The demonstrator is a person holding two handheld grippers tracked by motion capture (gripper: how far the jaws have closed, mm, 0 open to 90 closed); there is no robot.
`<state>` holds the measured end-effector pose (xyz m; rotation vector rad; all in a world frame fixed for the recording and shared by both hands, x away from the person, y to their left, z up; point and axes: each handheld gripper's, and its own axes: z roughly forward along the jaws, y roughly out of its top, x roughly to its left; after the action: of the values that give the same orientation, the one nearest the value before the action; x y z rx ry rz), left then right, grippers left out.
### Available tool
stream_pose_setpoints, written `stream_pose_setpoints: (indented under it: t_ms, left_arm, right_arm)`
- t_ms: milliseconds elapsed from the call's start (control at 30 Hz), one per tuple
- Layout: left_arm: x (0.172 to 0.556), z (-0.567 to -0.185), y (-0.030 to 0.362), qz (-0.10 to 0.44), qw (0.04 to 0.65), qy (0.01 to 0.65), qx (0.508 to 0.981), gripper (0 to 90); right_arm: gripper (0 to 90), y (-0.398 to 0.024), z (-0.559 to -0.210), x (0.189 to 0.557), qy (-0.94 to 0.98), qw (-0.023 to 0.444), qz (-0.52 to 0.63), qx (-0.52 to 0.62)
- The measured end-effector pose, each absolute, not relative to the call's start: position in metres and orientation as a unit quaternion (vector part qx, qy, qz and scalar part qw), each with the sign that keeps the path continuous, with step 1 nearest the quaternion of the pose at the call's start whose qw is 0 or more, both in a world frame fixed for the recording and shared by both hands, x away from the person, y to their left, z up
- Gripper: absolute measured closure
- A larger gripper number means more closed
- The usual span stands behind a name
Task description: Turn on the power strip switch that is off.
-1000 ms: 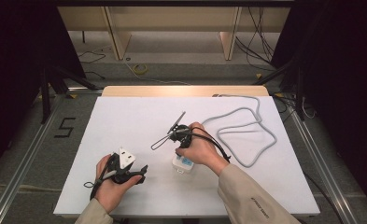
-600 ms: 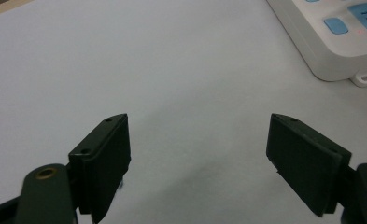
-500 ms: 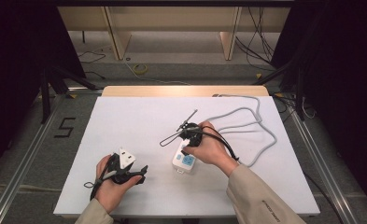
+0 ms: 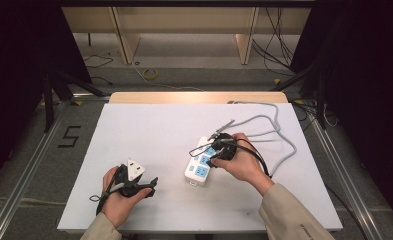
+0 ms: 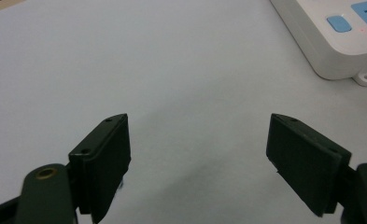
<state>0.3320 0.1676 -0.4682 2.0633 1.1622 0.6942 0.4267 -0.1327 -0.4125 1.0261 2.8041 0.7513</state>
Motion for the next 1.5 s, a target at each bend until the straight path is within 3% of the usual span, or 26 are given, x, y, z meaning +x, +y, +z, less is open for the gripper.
stream_pose_setpoints:
  t_ms: [1000, 1500]
  left_arm:
    - [0.334, -0.471, 0.172, 0.259, 0.331, 0.456, 0.785, 21.7]
    - [0.335, -0.472, 0.174, 0.257, 0.332, 0.46, 0.782, 21.5]
  right_arm:
    - [59.1, -0.221, -0.431, 0.393, 0.864, 0.066, 0.306, 0.394]
    - [56.5, -0.245, -0.446, 0.371, 0.85, 0.089, 0.337, 0.394]
